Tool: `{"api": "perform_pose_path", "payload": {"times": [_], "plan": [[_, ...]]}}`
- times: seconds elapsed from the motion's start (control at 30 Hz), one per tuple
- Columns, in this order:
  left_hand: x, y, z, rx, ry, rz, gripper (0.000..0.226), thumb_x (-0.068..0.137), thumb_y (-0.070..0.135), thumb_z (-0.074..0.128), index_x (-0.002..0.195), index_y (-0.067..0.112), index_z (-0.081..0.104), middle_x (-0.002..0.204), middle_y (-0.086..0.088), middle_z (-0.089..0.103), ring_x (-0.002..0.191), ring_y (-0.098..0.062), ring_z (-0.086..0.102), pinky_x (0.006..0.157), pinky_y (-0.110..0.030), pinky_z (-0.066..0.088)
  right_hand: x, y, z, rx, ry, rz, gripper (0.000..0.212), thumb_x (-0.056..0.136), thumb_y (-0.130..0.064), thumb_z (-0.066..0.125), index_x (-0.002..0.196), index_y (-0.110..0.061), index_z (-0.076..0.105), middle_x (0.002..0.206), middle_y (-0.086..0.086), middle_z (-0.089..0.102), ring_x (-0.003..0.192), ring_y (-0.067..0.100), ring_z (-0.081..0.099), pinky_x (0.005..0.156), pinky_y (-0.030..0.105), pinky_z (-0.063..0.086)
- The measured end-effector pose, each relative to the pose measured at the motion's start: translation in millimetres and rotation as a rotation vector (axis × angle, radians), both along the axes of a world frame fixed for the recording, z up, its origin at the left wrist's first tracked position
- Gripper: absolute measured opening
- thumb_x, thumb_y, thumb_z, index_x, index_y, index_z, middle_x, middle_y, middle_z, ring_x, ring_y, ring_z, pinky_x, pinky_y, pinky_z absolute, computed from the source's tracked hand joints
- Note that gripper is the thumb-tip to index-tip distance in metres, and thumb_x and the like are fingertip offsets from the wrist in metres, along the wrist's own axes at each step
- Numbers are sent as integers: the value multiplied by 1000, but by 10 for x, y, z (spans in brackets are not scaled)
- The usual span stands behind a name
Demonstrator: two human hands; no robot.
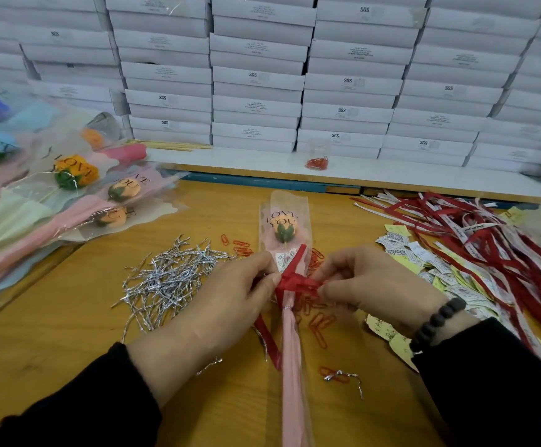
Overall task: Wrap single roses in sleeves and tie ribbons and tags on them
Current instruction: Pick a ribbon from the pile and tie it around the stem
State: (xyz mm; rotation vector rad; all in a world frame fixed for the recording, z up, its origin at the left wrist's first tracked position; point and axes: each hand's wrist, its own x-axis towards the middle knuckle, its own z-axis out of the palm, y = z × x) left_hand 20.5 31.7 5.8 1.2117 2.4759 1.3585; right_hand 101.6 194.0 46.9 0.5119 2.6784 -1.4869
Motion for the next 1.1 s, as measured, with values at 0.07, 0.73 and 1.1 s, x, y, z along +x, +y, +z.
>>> {"api": "perform_pose_path", "payload": {"times": [0.07,0.73,1.1], "plan": [[1,-3,9,-6,3,2,26,94,20,50,68,26,48,65,-3,53,61,-14,44,59,-28,37,6,31,5,49,54,-19,12,83,-10,65,72,-13,66,59,-5,61,43,-3,52,46,13,41],[-47,-30,18,-11,-9,48,22,94,19,50,72,23,51,59,8,49,56,-7,42,55,-24,35,31,152,-40,-780,246,-55,14,69,1,58,74,-10,52,50,3,45,40,12,49,38,21,44],[-113,-61,80,-11,-58,38,20,91,17,57,70,17,58,52,10,49,49,-2,43,50,-15,36,88,247,42,239,188,78,8,76,-15,75,80,-18,69,73,0,63,53,4,52,49,12,40]]}}
